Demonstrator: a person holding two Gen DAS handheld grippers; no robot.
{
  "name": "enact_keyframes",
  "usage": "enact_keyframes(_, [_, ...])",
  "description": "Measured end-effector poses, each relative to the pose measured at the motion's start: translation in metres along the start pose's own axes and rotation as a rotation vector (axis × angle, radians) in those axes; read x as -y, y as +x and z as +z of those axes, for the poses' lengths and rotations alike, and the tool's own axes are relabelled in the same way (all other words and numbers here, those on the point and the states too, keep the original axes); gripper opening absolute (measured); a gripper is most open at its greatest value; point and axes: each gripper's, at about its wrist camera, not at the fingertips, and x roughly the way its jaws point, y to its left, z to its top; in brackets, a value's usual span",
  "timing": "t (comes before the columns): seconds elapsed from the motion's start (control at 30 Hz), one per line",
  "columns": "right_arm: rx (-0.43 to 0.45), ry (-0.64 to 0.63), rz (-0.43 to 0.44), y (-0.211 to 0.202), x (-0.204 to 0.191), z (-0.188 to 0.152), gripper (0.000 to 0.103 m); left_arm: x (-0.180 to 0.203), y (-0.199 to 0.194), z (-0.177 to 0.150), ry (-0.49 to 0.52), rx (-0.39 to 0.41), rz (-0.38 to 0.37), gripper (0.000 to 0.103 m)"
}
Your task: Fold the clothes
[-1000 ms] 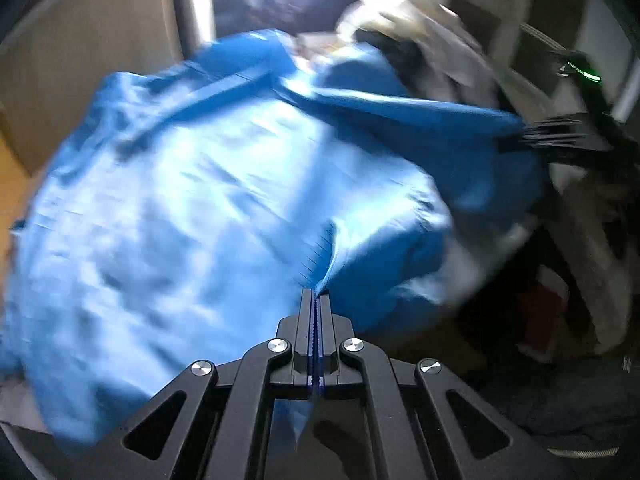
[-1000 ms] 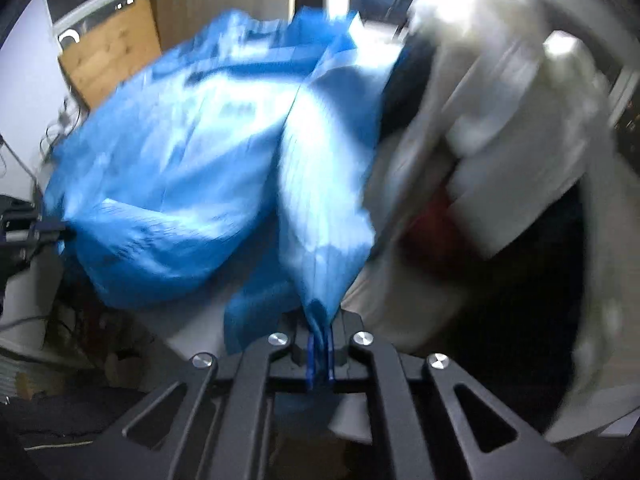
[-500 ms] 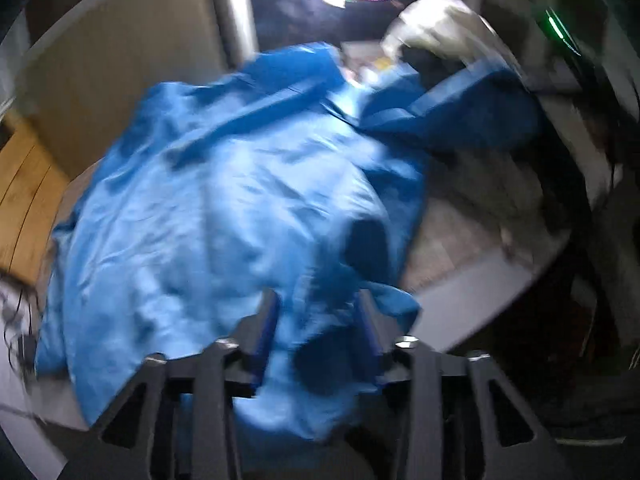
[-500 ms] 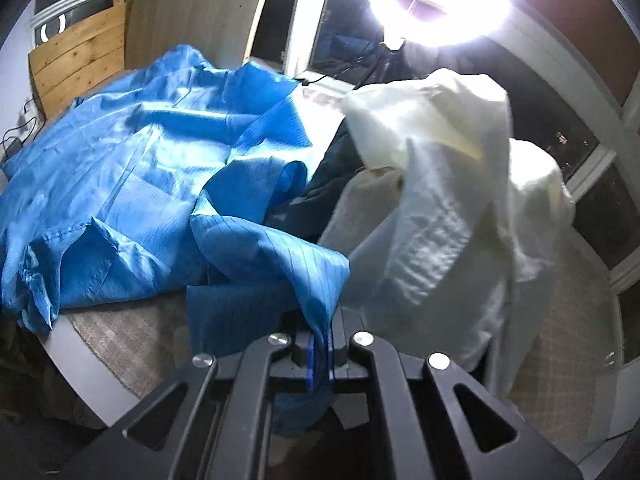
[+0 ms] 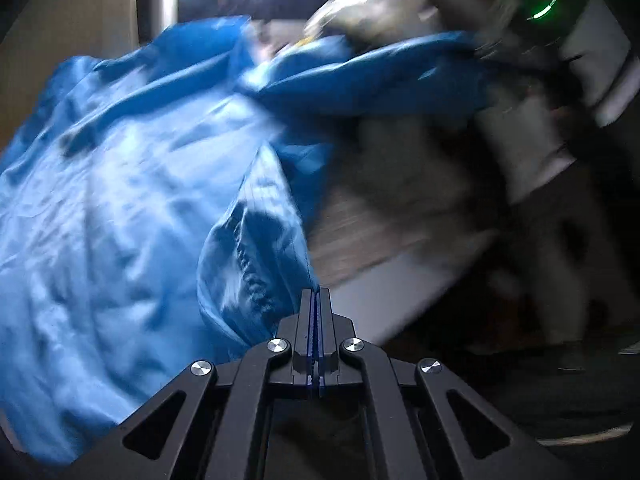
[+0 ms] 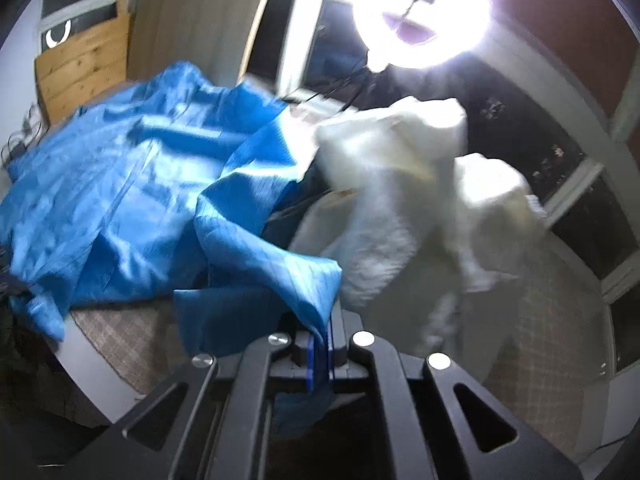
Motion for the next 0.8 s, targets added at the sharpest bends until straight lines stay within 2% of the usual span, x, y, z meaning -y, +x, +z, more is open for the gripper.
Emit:
enact_keyframes(0.1, [0.051, 0.028, -0.038, -0.030, 0.022, 0.006, 0.004, 0.023, -0.032, 0.006, -0.007, 0.050, -0.128, 0.000])
enact_keyframes(0.17, [0.087, 0.049, -0.074, -0.049, 0.038, 0.010, 0.004, 0.044, -0.032, 0.005, 0.005, 0.049, -0.210, 0.000])
enact_keyframes(0.23, [0.094, 0.066, -0.098, -0.055, 0.049, 0.010, 0.004, 0.071, -0.005, -0.006, 0.062, -0.019, -0.228, 0.001])
enact_keyframes(0.27, [0.085, 0.074, -0.098, -0.054, 0.052, 0.009, 0.004, 0.082, 0.015, -0.015, 0.074, -0.084, -0.224, 0.001])
enact_keyframes(0.3, [0.071, 0.077, -0.088, -0.051, 0.052, 0.007, 0.004, 0.085, 0.039, -0.027, 0.063, -0.166, -0.210, 0.001])
enact_keyframes(0.37, [0.050, 0.075, -0.053, -0.047, 0.047, 0.002, 0.004, 0.082, 0.058, -0.041, 0.028, -0.226, -0.180, 0.001])
enact_keyframes(0.47, [0.027, 0.086, 0.039, -0.044, 0.034, -0.005, 0.004, 0.068, 0.056, -0.052, -0.022, -0.223, -0.127, 0.001])
enact_keyframes(0.57, [0.015, 0.115, 0.203, -0.049, 0.010, -0.003, 0.004, 0.047, 0.027, -0.049, -0.075, -0.143, -0.087, 0.004])
enact_keyframes(0.63, [0.021, 0.094, 0.331, -0.057, -0.025, -0.001, 0.004, 0.027, 0.005, -0.048, -0.124, -0.081, -0.028, 0.005])
enact_keyframes(0.73, [0.033, 0.106, 0.528, -0.069, -0.075, 0.010, 0.004, 0.000, -0.016, -0.052, -0.193, -0.035, 0.032, 0.005])
enact_keyframes(0.8, [0.078, 0.098, 0.612, -0.084, -0.100, 0.027, 0.004, -0.011, -0.027, -0.055, -0.221, -0.013, 0.058, 0.005])
